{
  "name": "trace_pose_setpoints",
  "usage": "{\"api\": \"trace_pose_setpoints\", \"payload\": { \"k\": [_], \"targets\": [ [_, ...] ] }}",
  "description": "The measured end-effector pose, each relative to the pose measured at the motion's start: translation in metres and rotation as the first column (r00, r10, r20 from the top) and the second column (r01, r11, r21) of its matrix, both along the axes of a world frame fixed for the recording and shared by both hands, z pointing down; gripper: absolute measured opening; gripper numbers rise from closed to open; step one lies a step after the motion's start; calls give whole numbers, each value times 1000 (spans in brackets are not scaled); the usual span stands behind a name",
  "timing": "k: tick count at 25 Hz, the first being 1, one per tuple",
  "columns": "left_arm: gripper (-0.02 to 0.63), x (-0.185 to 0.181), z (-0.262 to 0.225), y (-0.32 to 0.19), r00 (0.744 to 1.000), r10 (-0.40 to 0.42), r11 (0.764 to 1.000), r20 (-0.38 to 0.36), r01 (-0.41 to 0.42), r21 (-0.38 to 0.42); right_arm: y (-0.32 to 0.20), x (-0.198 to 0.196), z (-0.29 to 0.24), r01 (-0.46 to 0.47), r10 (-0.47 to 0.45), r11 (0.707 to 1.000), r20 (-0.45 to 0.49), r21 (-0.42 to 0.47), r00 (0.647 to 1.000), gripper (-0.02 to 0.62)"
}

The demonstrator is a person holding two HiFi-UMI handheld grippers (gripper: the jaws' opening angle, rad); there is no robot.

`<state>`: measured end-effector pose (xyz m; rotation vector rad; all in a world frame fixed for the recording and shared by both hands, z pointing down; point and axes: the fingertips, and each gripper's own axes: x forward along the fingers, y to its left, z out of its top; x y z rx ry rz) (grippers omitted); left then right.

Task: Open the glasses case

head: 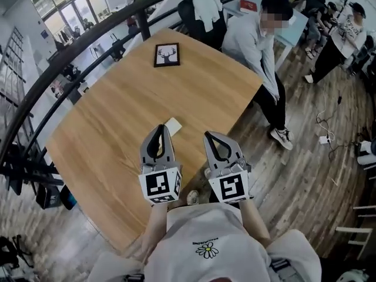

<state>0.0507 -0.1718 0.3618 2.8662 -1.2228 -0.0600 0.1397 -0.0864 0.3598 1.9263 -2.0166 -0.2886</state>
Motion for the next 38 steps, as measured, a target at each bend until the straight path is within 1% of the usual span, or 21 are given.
{"api": "trace_pose_setpoints", "payload": {
  "k": [3,5,7,9,12,13,14,16,18,19,20,21,22,24,27,30,32,34,36,38],
  "targets": [
    [18,-14,1,-9,997,-79,997,11,79,-9,-21,-1,-5,84,-84,996,8,19,996,6],
    [20,-25,3,-14,991,-135,991,24,135,-13,-35,-5,-8,148,-149,989,23,28,989,6],
    [25,-35,3,-22,982,-186,982,34,186,-12,-51,-8,-11,209,-210,977,28,31,977,6],
    [45,-43,6,-30,973,-227,974,39,227,-17,-68,-11,-12,262,-262,965,16,23,965,6],
    [54,-53,17,-38,958,-284,957,29,286,-56,-84,-11,-11,317,-317,948,19,12,948,6],
    [55,-55,23,-40,953,-300,951,39,302,-66,-89,-10,-10,335,-335,942,26,6,942,6],
    [66,-56,29,-43,949,-310,947,60,314,-73,-93,-10,-9,355,-354,935,30,-3,935,6],
    [136,-58,45,-48,943,-315,940,107,326,-100,-103,-12,-6,397,-396,918,25,-28,918,6],
    [161,-62,69,-53,936,-327,925,134,346,-160,-114,-15,1,450,-450,891,11,-58,893,8],
    [181,-65,85,-54,931,-335,912,147,360,-199,-120,-17,6,487,-488,870,7,-77,873,8],
    [207,-67,101,-54,925,-342,896,165,374,-239,-124,-21,13,531,-533,841,7,-101,846,17],
    [221,-68,118,-52,919,-346,879,187,387,-278,-128,-26,20,576,-580,808,8,-127,815,99],
    [231,-69,135,-48,915,-345,862,209,397,-316,-130,-30,27,615,-622,773,5,-156,783,144],
    [245,-68,167,-39,913,-324,827,247,400,-395,-135,-38,39,670,-690,708,-19,-222,723,176],
    [247,-60,208,-23,922,-260,765,286,378,-522,-141,-43,66,714,-766,620,-56,-325,640,199],
    [247,-53,237,-18,928,-227,697,294,366,-617,-145,-45,105,731,-838,524,-109,-437,535,230],
    [247,-53,250,-21,924,-231,662,305,379,-647,-146,-47,131,729,-876,459,-124,-508,465,238],
    [245,-55,260,-24,918,-238,630,318,395,-668,-146,-49,158,711,-906,400,-130,-578,404,245],
    [244,-58,269,-27,916,-240,593,322,401,-698,-146,-52,186,681,-927,354,-146,-641,344,250],
    [244,-61,276,-30,917,-240,557,318,399,-729,-146,-53,211,648,-942,321,-163,-691,293,252]
  ]
}}
